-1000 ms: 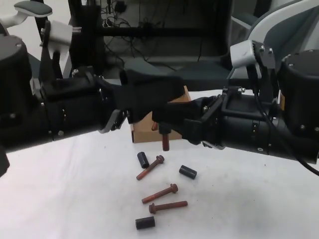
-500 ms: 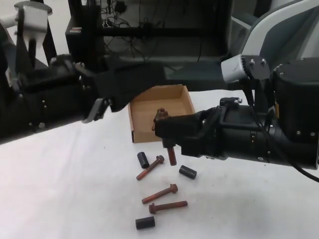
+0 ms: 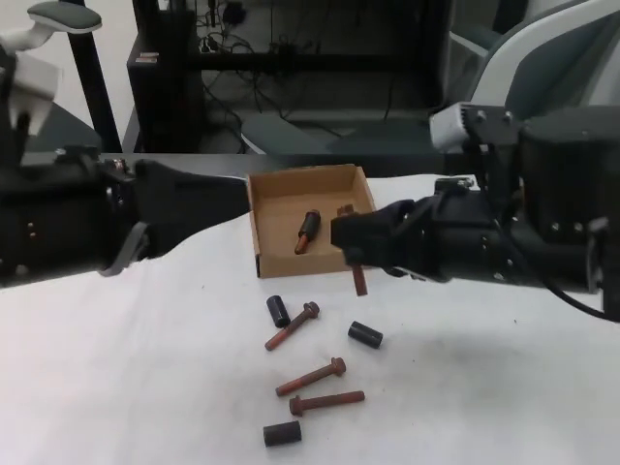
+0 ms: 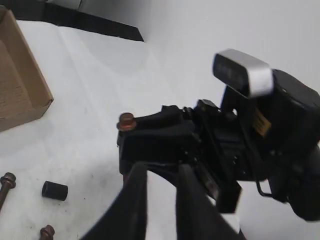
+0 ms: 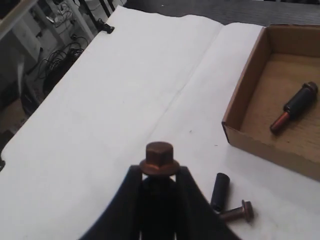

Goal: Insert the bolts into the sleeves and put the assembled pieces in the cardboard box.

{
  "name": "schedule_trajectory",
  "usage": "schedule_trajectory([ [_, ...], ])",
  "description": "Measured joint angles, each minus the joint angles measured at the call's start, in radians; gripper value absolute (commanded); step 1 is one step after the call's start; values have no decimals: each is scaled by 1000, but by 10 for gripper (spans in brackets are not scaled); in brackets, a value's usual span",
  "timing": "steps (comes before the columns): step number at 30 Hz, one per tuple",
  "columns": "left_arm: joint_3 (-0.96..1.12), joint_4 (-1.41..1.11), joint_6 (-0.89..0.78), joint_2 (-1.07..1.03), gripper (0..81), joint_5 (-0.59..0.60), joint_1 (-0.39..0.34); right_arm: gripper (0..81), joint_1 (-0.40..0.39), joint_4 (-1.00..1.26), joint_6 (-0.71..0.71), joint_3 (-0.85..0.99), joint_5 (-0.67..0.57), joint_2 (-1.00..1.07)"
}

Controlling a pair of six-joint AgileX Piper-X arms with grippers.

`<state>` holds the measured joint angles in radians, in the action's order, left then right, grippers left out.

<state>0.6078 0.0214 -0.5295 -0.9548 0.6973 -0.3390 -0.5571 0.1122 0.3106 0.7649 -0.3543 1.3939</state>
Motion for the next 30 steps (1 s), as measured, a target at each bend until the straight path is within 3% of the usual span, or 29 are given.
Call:
schedule_trajectory([
  [14,0,255,147,182,3,-10,1,6,83,-31,-43,373,-42,425],
  [22,0,478,253,343,3,-213,1,6,138,-153,-131,566,1,579],
  [30,-24,636,268,453,3,-313,1,6,178,-270,-152,709,20,692],
])
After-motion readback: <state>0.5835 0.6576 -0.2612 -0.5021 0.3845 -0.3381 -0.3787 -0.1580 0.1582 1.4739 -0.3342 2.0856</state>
